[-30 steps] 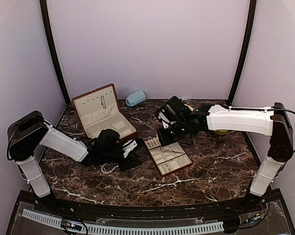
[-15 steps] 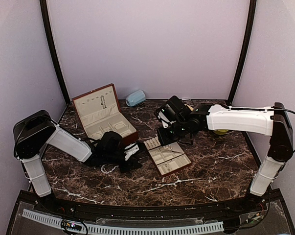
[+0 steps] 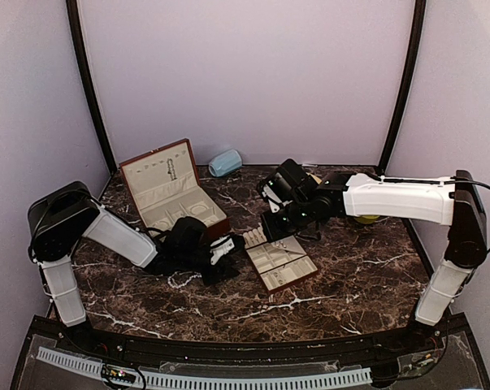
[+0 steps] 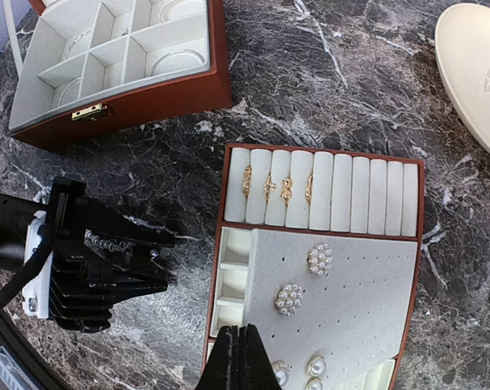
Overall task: Organize the mixed jewelry
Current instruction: Pick up the earring from the center of the board.
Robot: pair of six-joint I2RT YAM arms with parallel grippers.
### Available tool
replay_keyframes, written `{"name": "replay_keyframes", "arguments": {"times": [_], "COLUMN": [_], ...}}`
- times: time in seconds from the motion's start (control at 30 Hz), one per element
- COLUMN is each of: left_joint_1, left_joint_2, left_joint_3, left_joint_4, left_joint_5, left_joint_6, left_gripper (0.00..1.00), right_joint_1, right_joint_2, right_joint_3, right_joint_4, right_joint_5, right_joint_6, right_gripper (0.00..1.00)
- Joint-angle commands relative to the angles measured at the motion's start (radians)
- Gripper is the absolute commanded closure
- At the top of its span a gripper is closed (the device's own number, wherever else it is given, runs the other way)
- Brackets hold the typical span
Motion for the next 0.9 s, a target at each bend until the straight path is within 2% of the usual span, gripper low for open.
{"name": "replay_keyframes", "arguments": {"times": [0.0, 0.23, 0.47, 0.87], "left_joint_1": [0.0, 0.0, -0.015, -0.017], "left_joint_2": [-0.014, -0.086, -0.095, -0.068], "left_joint_3": [-0.002, -0.062, -0.074, -0.056], "left_joint_4": [-0.046, -0.058, -0.066, -0.059], "left_joint_5": [0.058, 0.068, 0.079, -0.001], "left_joint_6": [0.0, -0.026, -0.035, -0.014], "left_gripper": [0.63, 0.66, 0.68, 0.81], "right_joint_1": [0.011, 0.011, 0.011, 0.011], "right_joint_2": [0.003, 0.004, 0.006, 0.013], "right_joint_3": [0.022, 0.027, 0.032, 0.043], "right_joint_4": [0.036, 0.036, 0.031, 0.032], "right_joint_5": [-0.01, -0.009, -0.009, -0.01], "right_joint_6": [-0.006, -0.008, -0.01, -0.012], "right_gripper": [1.0, 1.0, 1.0, 1.0]}}
